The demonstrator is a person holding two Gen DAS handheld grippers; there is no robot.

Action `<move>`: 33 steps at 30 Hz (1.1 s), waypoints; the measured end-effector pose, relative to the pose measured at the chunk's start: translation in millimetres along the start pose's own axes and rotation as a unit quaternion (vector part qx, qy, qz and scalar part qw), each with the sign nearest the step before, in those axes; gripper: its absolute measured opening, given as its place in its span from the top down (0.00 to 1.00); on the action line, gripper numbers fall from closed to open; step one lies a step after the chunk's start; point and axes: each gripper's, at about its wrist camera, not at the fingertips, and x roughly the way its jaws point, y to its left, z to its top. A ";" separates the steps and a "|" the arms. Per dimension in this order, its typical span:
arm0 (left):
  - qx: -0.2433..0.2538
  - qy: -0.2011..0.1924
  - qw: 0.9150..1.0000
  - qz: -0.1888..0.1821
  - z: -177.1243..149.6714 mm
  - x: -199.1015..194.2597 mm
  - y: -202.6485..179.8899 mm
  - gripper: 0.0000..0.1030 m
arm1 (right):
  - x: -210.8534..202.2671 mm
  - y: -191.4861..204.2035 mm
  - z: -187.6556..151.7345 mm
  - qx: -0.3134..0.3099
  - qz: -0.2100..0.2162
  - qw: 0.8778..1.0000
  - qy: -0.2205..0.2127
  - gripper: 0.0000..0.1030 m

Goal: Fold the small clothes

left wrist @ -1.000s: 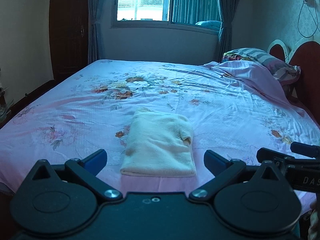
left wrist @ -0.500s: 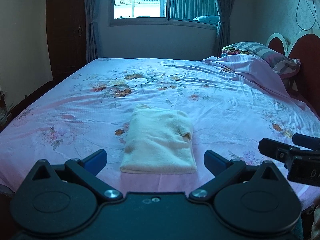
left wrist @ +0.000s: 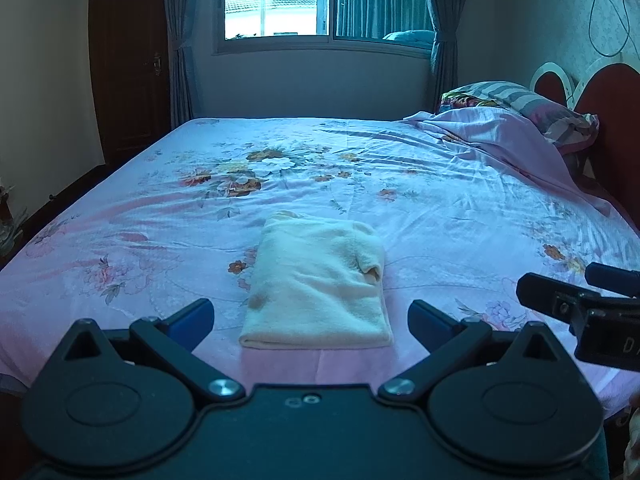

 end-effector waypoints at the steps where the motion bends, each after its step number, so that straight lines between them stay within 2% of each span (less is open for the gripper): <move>1: 0.001 0.000 1.000 -0.001 0.0 -0.1 -0.4 0.02 | -0.1 -0.3 0.2 0.001 -0.001 1.000 0.000 0.00; 23: 0.011 0.003 1.000 -0.004 0.8 4.4 -6.9 0.02 | 1.6 -4.2 -1.4 0.007 -0.007 1.000 0.004 0.00; 33: 0.014 0.001 1.000 -0.019 0.4 10.5 -7.9 0.03 | 3.6 -7.2 -3.2 0.013 -0.011 1.000 0.003 0.00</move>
